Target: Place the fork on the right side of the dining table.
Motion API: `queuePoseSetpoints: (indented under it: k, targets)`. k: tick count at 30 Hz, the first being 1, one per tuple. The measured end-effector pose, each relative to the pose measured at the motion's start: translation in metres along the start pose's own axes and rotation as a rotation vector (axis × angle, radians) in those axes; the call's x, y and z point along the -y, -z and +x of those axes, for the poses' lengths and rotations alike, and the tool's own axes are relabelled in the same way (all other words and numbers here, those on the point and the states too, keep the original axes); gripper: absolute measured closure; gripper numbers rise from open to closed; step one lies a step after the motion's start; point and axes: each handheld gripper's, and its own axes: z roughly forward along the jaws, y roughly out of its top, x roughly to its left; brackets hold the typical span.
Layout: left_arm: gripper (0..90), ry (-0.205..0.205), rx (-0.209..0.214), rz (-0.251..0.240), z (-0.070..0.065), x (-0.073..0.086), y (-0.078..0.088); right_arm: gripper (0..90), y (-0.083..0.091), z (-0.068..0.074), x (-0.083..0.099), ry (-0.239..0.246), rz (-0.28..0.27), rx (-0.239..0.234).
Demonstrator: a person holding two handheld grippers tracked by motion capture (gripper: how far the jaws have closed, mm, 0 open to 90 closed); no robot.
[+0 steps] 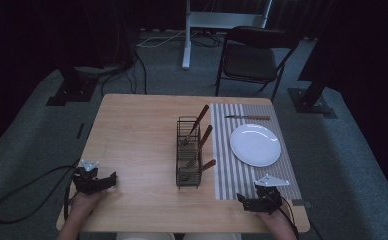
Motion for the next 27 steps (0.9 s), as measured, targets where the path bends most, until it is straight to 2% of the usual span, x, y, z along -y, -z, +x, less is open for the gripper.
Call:
queuePoseSetpoints:
  k: [5, 10, 18, 27]
  targets:
    - [6.9, -0.002, 0.001, -0.002, 0.0, 0.0, 0.0, 15.8, 0.001, 0.008, -0.009, 0.004, -0.022, -0.038]
    - [6.9, -0.004, 0.002, 0.001, 0.0, 0.0, 0.0, 15.8, 0.002, 0.018, -0.019, 0.029, -0.038, -0.065]
    - [6.9, -0.005, 0.002, -0.001, 0.0, 0.0, 0.0, 17.8, 0.009, 0.036, -0.035, 0.052, -0.087, -0.152]
    - [6.9, -0.005, 0.002, -0.001, 0.0, 0.0, 0.0, 20.1, 0.014, 0.053, -0.055, 0.097, -0.135, -0.193]
